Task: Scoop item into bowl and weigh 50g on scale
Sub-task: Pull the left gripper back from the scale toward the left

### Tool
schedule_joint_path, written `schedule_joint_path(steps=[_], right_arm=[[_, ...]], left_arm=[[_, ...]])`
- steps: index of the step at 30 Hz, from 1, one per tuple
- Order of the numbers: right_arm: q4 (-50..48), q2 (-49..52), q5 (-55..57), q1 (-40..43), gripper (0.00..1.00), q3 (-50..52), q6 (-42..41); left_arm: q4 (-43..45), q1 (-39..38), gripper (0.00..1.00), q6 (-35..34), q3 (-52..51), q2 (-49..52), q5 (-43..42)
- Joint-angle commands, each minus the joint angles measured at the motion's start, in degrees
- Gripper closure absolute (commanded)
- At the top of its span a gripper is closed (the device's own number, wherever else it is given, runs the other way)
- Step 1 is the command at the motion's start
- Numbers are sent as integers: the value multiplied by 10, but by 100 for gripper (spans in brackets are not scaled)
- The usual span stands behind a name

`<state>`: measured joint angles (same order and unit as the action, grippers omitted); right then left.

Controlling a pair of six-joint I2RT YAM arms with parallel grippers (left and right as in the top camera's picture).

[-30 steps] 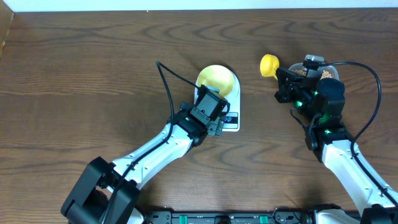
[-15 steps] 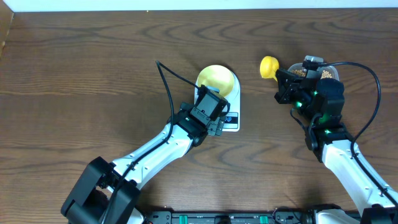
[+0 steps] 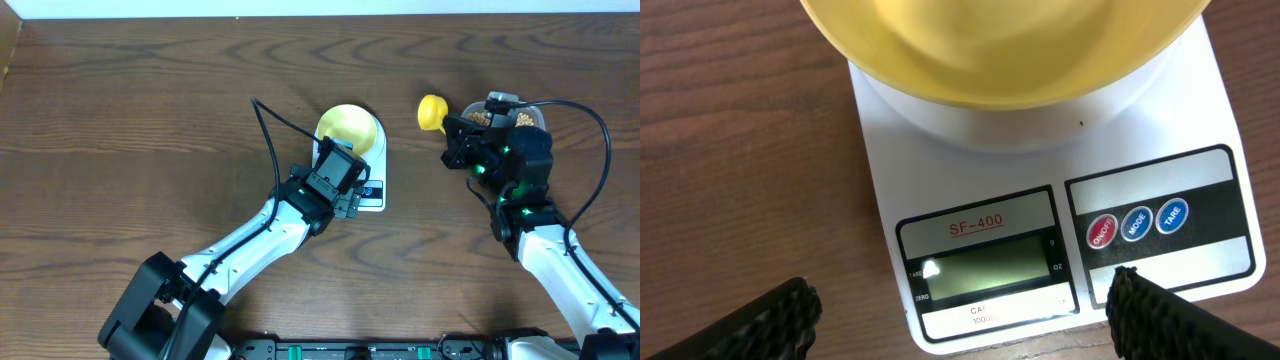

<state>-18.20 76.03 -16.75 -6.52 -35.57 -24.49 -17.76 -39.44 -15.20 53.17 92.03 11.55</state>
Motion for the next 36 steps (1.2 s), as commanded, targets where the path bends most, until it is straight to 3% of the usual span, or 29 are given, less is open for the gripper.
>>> schedule_joint_path(steps=[1,36], right_arm=[[13,2,-3,3,99,-8,25],[39,2,-3,6,99,-8,94]], left_arm=[[-2,-1,7,1,-4,-9,10],[5,1,7,0,-4,-9,12]])
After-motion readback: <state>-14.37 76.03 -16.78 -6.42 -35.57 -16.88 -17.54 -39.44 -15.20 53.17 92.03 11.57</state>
